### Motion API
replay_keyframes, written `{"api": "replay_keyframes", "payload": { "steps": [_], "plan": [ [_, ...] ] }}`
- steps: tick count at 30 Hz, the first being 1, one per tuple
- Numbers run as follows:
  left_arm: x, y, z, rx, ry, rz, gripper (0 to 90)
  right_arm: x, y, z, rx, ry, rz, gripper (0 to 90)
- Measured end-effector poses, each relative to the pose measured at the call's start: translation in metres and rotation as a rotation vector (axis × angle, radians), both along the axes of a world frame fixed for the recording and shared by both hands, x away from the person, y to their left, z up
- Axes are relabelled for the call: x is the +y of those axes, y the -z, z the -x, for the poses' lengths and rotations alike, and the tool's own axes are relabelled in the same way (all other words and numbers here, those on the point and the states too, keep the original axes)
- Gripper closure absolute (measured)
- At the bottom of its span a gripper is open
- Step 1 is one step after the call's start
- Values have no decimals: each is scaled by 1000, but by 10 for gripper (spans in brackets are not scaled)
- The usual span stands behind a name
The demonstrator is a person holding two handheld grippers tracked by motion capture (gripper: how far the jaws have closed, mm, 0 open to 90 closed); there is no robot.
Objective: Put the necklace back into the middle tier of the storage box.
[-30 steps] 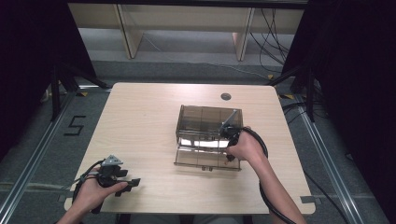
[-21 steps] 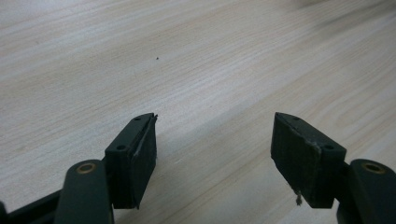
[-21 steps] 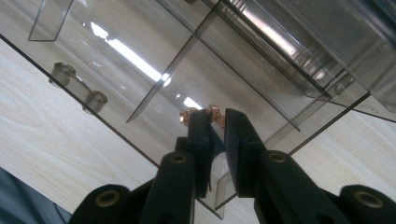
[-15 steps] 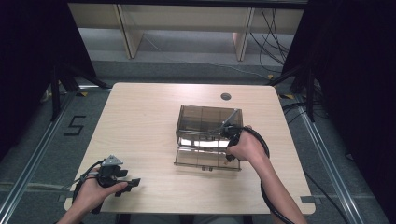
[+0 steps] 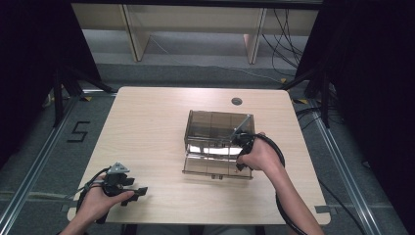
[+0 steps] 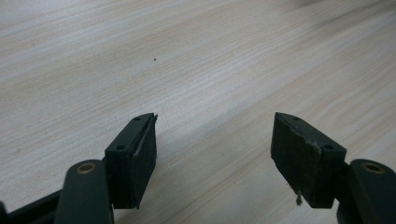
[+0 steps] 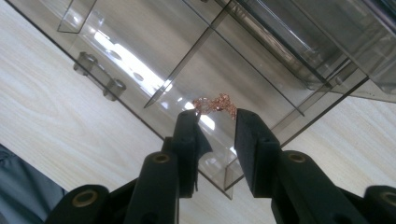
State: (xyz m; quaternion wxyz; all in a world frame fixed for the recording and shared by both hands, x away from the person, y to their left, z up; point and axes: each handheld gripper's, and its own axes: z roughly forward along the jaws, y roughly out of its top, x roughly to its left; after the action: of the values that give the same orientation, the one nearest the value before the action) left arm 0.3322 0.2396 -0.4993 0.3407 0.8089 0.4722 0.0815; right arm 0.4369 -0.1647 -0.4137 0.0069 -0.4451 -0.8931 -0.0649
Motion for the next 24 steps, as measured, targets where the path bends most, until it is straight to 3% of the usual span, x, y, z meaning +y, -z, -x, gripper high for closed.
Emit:
{"api": "replay_keyframes", "payload": {
  "steps": [14,17,24],
  "plan": [
    [-2,-1,-2,5,10,-11,309,-11,-9,17,4,31,-16,664],
    [-2,0,-3,4,12,2,309,-19,-10,23,-14,34,-18,661],
    [-2,0,-3,4,11,1,309,-38,-10,32,4,66,-12,656]
  ]
}}
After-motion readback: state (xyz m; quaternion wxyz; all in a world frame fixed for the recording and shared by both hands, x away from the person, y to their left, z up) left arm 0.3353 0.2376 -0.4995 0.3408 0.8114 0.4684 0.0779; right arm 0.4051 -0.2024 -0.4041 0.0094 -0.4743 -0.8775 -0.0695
